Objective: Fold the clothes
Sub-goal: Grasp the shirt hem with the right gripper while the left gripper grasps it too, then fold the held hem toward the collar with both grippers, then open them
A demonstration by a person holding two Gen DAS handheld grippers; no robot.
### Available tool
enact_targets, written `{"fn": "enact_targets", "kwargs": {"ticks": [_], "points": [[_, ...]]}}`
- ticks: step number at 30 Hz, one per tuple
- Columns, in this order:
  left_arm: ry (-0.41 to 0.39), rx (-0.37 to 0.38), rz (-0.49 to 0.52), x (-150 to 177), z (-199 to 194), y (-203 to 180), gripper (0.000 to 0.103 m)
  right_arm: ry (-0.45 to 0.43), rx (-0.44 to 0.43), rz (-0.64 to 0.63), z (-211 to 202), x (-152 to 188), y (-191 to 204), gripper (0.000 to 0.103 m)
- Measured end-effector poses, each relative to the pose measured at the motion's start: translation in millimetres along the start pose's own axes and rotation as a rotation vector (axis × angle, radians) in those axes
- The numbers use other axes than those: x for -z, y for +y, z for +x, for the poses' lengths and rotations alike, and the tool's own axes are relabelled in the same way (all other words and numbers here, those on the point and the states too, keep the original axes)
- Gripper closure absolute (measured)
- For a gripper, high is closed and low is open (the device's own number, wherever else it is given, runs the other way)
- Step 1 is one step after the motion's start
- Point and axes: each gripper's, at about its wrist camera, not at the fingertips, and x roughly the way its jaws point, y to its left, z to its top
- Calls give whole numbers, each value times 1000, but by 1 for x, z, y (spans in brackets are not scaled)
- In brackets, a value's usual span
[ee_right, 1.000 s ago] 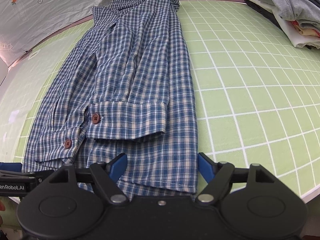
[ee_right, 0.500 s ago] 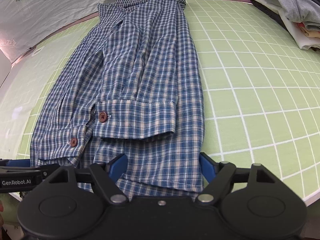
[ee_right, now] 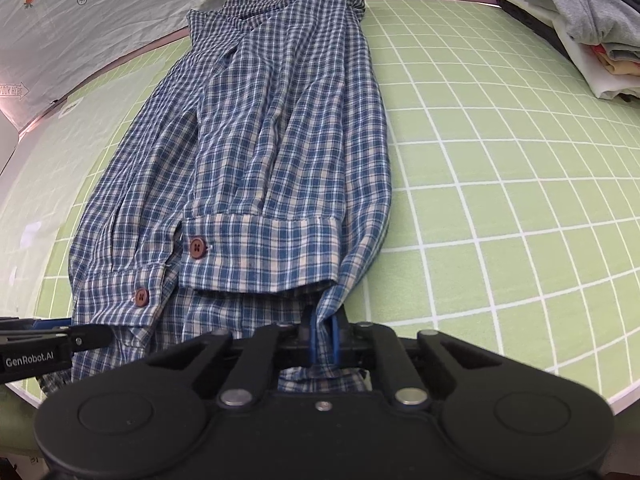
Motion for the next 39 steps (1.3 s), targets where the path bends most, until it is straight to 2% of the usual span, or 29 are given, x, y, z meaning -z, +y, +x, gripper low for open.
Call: {"fn": "enact_targets", "kwargs": {"ticks": [3,10,16,25,32,39], "points": [[2,24,-37,-4,-2,3,94,-1,-18,22,-2,-4,-4,100],[-19,91,-83,-21,-24,2,96,-45,-58,14,-17,-21,-2,100],[-99,146,-105,-51,-44,-7,96,-114,-91,6,-32,-43,3,101],[-196,174,-174,-105,-56,-1,96,-225,-114,23,-39,-98,-1,101],[-233,173,-190,-147,-42,6,96,-267,-118,42,-23,-135,-8,101],[-204,168,-206,-192,-1,11,96,-240,-123,54,16,-173,-7,101]]}}
